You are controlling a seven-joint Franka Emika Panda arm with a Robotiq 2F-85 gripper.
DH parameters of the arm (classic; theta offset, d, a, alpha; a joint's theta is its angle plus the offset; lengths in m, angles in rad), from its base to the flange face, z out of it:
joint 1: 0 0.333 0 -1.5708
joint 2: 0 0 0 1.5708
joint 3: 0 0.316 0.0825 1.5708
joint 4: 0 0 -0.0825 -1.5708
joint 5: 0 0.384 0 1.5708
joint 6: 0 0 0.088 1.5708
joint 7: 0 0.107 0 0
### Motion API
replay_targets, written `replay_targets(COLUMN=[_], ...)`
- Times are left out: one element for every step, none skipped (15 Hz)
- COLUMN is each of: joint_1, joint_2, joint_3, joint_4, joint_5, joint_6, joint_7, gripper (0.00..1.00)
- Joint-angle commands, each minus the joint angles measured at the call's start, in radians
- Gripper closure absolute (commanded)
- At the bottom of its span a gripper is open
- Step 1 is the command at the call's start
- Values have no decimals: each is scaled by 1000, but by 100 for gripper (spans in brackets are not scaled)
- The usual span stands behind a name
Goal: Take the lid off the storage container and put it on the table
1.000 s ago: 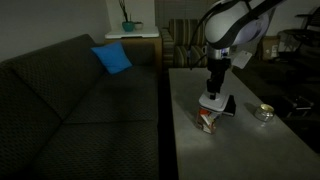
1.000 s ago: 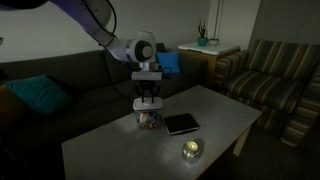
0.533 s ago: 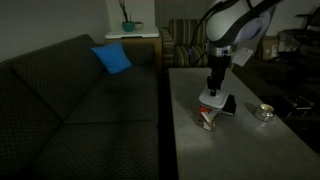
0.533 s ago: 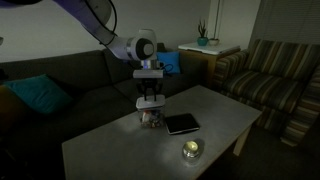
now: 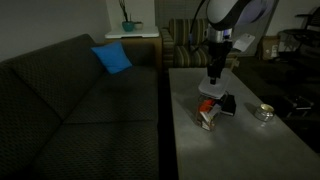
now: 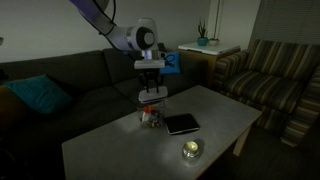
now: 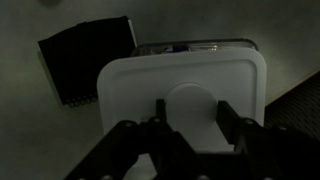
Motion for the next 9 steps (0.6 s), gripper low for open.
replay_targets(joint_1=[8,6,5,1,-2,-9,-15,-23,-27], joint_2=[-102,-118,-133,-152,-170,-196,-220,-242,-258], joint_3=[-10,-7,-6,-2,2,5,7,9,6], joint_4=[-126,-146,-166,-195,-226,-272,-320,-370,-412], joint_5=[-17,-14,-13,-9,-6,-1,2,7,8], joint_6=[7,2,-2,-9,-8,-8,0,13,22], joint_7=[-7,-11,-12,-18,-21,-26,-26,-26,-22], gripper=[72,72,72,72,72,72,72,72,72])
